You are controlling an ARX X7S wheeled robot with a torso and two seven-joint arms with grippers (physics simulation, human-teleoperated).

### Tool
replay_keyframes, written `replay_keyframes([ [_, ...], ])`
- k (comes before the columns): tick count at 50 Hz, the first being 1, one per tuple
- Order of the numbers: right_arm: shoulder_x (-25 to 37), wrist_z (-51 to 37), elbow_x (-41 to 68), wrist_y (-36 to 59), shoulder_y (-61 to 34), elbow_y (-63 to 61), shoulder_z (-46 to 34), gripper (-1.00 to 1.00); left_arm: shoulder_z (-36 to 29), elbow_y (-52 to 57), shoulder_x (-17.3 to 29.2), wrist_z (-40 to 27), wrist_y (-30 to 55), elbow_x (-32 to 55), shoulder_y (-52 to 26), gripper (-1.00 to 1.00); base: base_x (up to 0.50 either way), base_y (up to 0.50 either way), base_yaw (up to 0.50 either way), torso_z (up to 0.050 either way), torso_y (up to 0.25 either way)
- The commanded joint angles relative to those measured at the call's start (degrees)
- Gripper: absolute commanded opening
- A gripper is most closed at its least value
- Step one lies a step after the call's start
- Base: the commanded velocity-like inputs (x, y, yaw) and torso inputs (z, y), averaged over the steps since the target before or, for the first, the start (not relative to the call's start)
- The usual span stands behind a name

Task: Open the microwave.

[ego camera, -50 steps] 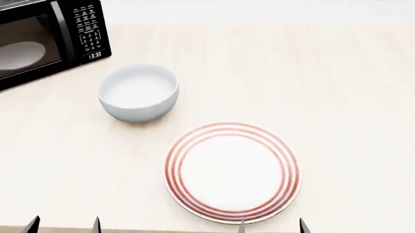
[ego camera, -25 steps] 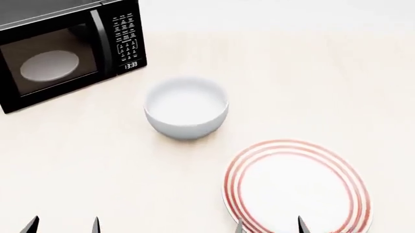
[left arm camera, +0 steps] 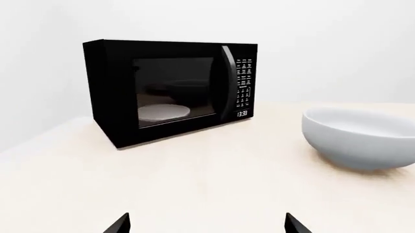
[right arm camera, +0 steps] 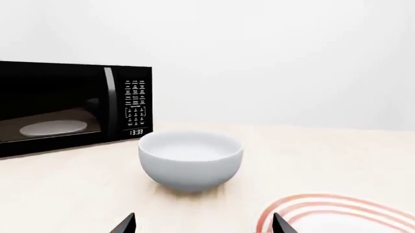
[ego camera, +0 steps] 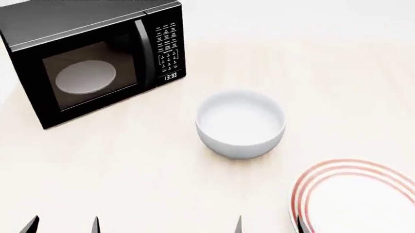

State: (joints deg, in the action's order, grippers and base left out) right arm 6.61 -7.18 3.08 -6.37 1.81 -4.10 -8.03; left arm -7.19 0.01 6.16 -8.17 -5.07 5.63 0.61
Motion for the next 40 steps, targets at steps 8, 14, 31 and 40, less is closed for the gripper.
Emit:
replay_keyframes([
  [8,1.02,-0.83,1.33,-0.16,0.18,-0.53,-1.00,1.00,-1.25,0.12,0.97,-1.22,0.16,0.63,-0.13,1.00,0.22,0.36,0.00,0.000,0.000],
  [14,1.32,-0.98,1.81,-0.19,0.25,-0.71,-1.26,1.00,-1.58,0.10,1.22,-1.56,0.11,0.81,-0.15,1.00,0.30,0.35,0.00,0.000,0.000],
  [31,2.00,-1.31,3.32,-0.23,0.12,-0.77,-1.85,1.00,-2.33,0.09,1.95,-2.30,-0.14,1.51,-0.03,1.00,0.39,0.30,0.00,0.000,0.000],
  [40,2.33,-1.35,4.13,-0.52,0.08,-0.63,-2.15,1.00,-2.75,0.11,2.24,-2.70,-0.07,1.80,-0.12,1.00,0.45,0.17,0.00,0.000,0.000],
])
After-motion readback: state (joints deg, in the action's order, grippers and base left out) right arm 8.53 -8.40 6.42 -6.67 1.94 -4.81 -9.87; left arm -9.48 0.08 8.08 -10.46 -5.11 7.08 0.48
